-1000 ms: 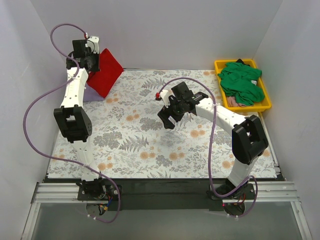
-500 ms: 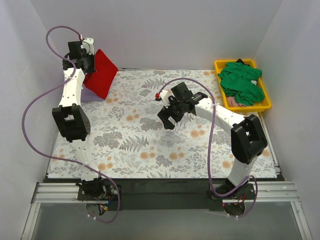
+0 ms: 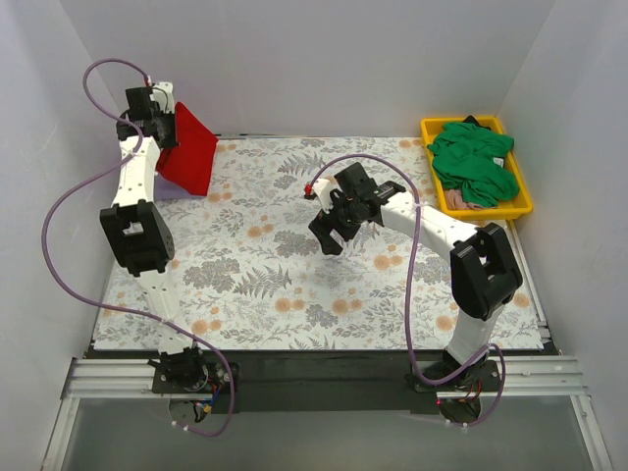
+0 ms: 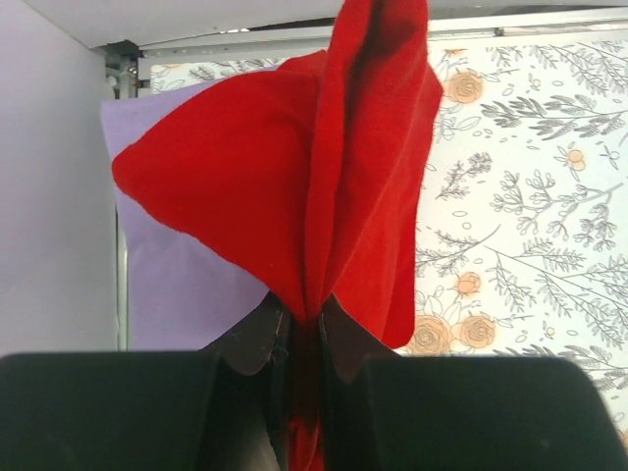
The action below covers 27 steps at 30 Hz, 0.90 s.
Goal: Fold and stack the t-shirts
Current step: Neatly place the folded tshirt to the corner
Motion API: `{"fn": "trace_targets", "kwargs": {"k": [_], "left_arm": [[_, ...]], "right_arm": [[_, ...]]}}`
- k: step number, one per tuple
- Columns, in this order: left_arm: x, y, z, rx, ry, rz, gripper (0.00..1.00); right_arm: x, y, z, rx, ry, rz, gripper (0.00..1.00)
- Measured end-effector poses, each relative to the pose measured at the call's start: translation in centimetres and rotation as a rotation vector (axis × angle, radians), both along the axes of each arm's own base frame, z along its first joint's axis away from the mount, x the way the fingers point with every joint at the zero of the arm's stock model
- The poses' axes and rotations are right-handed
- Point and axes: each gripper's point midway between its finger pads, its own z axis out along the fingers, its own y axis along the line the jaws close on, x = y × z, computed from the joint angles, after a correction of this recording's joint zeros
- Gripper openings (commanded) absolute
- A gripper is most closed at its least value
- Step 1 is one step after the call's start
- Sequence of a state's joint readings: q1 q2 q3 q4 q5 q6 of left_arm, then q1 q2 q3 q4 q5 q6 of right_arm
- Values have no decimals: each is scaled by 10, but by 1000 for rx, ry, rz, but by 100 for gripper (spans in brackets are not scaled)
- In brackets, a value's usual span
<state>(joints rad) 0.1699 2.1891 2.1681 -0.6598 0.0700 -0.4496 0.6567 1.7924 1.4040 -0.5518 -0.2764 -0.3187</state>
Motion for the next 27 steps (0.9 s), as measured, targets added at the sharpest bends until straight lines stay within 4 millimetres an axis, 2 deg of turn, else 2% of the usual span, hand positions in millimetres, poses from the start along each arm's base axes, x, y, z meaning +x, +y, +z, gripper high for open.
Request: {"fn": "trace_targets", "kwargs": {"k": [6,13,18,19,21,22,24,25,27], "left_arm": [[2,14,-3,20,-6,24,0],[9,34,-35,62,34,63,0],[15,54,-45,130,33,110,1],[17,58,-47,148,32,118,7],[22,68,-51,189,29,134,28],[24,72,-54,205,31,140,48],[28,83,-59,242,32,155,76],[30,87,-59,257,27,163,80],[30,94,-58,278,22,179,80]], "right_arm": [[-1,1,-3,0,10,4,98],[-1,1,-6,-5,17,4,98],[-1,1,-7,-6,17,4,99],[-1,1,-7,-6,17,4,98],[-1,1,-7,-6,17,4,98],[-1,1,-7,-6,17,4,98],[-1,0,-7,-9,14,4,98],[0,0,-7,-12,12,2,98],[1,-2,-7,-19,8,-2,98]]}}
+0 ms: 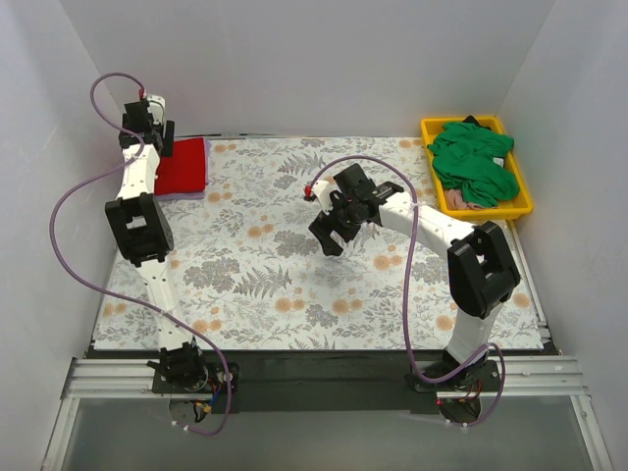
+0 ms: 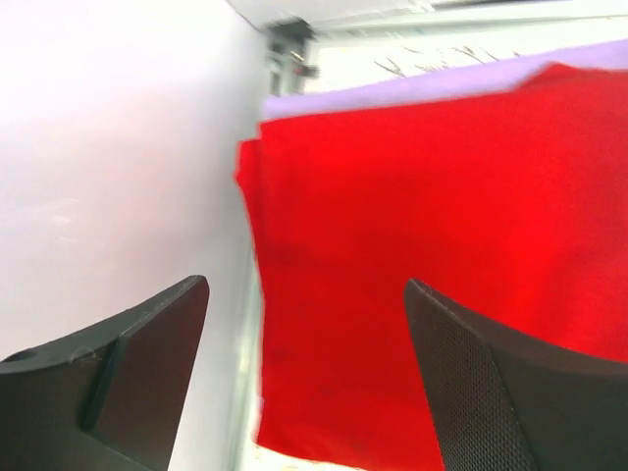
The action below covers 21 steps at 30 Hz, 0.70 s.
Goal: Fold and stack the t-shirts
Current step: Neatly place the folded tshirt to the corner, then reset both grippers
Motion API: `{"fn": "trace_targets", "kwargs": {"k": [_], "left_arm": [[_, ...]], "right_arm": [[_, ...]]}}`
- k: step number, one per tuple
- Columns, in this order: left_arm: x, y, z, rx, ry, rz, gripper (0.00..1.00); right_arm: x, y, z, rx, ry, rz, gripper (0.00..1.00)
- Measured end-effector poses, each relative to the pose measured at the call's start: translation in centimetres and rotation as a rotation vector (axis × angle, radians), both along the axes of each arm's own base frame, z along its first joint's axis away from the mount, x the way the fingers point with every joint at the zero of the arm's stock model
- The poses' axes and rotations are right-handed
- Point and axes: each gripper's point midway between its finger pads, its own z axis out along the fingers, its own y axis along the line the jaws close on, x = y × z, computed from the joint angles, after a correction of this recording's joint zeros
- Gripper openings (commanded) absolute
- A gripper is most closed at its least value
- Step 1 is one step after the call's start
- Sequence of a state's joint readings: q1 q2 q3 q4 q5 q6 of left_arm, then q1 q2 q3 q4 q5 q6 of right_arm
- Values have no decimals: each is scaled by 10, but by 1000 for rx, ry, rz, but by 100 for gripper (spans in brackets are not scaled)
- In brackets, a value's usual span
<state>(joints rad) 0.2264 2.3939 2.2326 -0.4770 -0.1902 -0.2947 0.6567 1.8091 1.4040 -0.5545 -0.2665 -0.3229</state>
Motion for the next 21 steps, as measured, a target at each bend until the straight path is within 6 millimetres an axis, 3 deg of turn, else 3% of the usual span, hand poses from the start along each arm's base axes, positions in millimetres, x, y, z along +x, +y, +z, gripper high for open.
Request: {"fn": "trace_targets", "kwargs": {"k": [6,11,15,19,21], "left_arm": [[4,11,27,56,-50,-1,82],[-16,-12,60,7,-65,-58,83],[-34,-63,98,-92,-84,-161,84],[-54,-139,126,-242,-91,-296,84],[-71,-176,127,-322,-65,-357,85]], "right_arm": [[3,-10,0,-35,-22,-9,98],[17,-34,19,-33,-66,-70,98],[42,-73,49,-8,-139,-179,98],[62,-121,86,20,-226,-304,98],[64,-142,105,37,-276,-353,98]]}}
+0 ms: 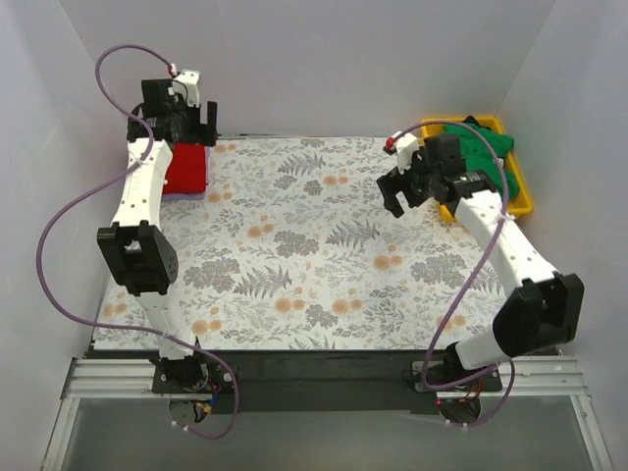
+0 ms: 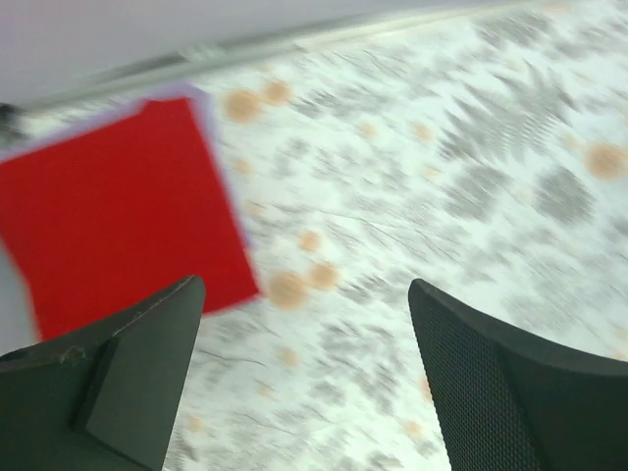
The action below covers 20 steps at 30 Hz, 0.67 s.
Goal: Fold and stack the t-shirts
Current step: Reset both grippers
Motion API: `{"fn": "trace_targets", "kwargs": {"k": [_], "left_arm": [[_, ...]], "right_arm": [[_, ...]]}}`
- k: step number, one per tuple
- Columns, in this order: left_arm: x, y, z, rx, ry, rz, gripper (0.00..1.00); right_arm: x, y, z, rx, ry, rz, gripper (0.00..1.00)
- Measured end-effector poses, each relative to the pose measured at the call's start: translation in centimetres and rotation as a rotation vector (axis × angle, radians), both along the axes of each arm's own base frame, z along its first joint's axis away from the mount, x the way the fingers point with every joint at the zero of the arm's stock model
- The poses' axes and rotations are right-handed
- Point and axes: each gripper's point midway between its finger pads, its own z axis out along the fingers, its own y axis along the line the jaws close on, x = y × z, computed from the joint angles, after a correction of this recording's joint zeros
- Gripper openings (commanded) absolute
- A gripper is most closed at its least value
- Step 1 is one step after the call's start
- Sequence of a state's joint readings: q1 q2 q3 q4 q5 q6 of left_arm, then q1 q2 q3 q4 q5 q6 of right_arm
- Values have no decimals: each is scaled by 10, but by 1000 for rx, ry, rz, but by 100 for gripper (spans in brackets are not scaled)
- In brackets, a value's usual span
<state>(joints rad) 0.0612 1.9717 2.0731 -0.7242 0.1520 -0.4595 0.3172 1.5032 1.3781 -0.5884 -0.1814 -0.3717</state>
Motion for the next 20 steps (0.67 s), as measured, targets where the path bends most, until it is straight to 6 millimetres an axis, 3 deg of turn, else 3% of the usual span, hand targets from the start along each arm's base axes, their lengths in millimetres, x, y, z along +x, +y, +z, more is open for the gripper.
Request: {"fn": "trace_targets", "kwargs": {"k": [2,5,9,14,20], "left_arm": [[-20,-31,-8,-56,41,-58,85],[-60,-74,-40,-95,140,-125,86],[-124,-114,-99,-136,308,-213,86],[-181,-117,-139,-177,439,-221,87],[-201,-114,-138,-198,415,-204,87]], "right_arm": [[-8,-15,10,10,-31,-31,98],[-30,-28,10,23,-40,-44,98],[-69,-35,-28,17,51,-37,99],[-108,-47,-80,-16,222,-97,99],[-115,-50,-85,16,247,-127,98]]}}
